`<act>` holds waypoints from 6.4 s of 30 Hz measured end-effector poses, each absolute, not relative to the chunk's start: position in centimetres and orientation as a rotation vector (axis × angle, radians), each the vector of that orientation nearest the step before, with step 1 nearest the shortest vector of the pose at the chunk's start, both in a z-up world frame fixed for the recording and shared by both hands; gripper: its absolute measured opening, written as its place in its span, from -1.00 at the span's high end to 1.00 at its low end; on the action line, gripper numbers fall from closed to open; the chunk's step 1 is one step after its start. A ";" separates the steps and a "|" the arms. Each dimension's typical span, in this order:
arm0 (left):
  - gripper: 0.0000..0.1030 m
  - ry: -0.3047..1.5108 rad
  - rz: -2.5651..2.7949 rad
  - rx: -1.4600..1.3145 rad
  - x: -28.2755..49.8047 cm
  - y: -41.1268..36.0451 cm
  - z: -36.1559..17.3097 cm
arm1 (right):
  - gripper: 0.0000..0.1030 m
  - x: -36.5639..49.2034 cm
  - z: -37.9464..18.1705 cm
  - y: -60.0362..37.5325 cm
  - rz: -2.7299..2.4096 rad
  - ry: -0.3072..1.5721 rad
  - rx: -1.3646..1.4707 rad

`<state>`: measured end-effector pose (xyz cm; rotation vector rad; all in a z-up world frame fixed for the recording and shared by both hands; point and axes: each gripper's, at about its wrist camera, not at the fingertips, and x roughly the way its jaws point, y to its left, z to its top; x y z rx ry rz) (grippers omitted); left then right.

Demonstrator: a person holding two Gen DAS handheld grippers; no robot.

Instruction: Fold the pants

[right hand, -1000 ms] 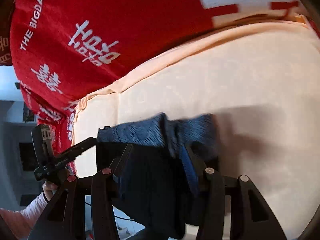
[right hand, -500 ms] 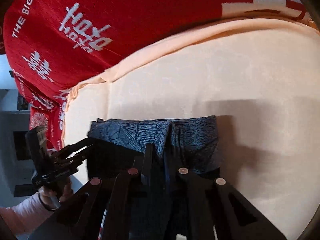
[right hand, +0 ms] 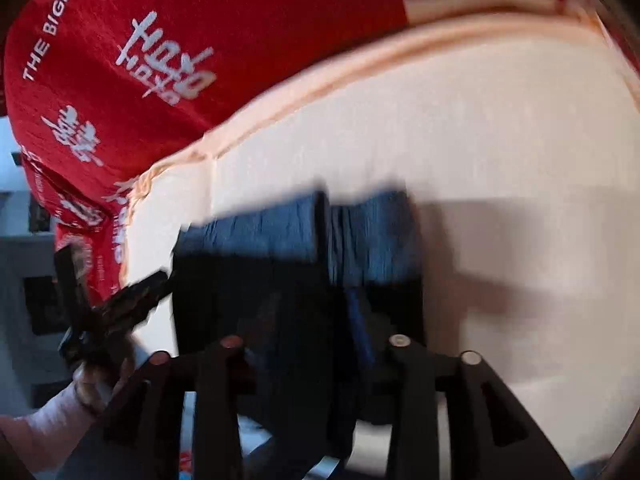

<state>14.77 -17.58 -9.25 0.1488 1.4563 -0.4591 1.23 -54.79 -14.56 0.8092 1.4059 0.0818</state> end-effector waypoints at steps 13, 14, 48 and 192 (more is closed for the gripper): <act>-0.70 1.478 -0.460 0.221 12.1 -17.5 -10.4 | 1.00 -1.4 -16.2 -52.0 0.042 1.506 0.663; -0.70 1.481 -0.453 0.214 12.0 -17.5 -10.5 | 1.00 -1.5 -16.4 -52.6 0.002 1.522 0.645; -0.97 1.519 -0.284 0.229 11.5 -18.0 -10.3 | 0.08 0.4 -15.1 -48.7 0.091 1.563 0.347; -0.97 1.339 -0.391 0.372 -2.6 -13.5 8.4 | -0.99 -7.9 1.1 -37.0 -0.272 1.444 0.303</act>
